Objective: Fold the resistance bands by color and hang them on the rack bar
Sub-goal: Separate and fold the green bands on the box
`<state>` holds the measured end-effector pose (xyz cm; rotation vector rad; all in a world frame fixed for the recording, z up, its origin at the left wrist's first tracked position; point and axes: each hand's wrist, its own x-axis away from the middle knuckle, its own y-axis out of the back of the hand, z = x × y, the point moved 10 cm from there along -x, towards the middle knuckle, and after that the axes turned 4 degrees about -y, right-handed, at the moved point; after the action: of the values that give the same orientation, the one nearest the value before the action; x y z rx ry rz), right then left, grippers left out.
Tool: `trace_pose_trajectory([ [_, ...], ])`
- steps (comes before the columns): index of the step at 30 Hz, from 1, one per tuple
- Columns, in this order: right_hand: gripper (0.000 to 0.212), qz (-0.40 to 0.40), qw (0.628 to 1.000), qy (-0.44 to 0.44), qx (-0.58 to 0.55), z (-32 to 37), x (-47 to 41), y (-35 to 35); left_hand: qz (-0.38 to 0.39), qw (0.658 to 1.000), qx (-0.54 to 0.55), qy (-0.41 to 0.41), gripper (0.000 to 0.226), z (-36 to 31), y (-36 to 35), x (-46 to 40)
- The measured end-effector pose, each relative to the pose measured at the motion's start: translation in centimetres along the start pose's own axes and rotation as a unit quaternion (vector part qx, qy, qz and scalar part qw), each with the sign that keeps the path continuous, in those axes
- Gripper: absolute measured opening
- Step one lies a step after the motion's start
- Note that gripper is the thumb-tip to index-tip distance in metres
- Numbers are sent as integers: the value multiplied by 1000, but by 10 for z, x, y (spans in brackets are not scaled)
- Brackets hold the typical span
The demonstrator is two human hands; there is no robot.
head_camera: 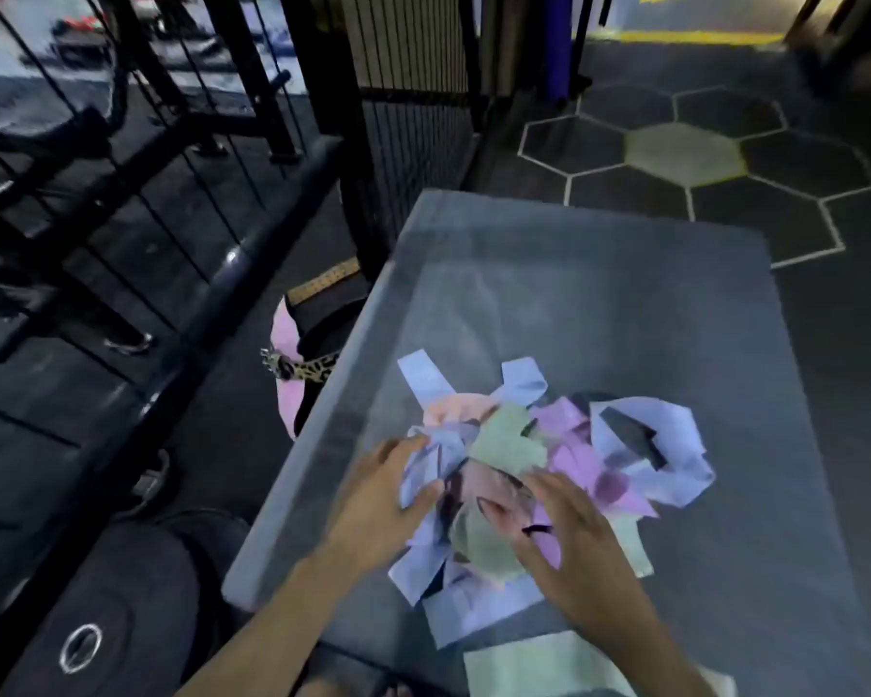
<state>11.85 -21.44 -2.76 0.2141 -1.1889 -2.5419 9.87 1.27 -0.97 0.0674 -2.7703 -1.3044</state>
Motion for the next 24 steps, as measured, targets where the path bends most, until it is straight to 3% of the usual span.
trace_pose_trajectory([
  [7, 60, -27, 994, 83, 71, 2, 27, -50, -40, 998, 10, -55, 34, 46, -53, 19],
  [12, 53, -112, 990, 57, 63, 18, 74, -13, -36, 993, 23, -108, 56, 29, -39, 59],
  [15, 41, -146, 988, 13, 52, 35, 134, 6, -38, 992, 12, -120, 55, 17, -16, 112],
  [24, 63, 38, 983, -74, 167, 19, 187, -29, 11, 992, -41, -119, 28, 24, 6, 165],
])
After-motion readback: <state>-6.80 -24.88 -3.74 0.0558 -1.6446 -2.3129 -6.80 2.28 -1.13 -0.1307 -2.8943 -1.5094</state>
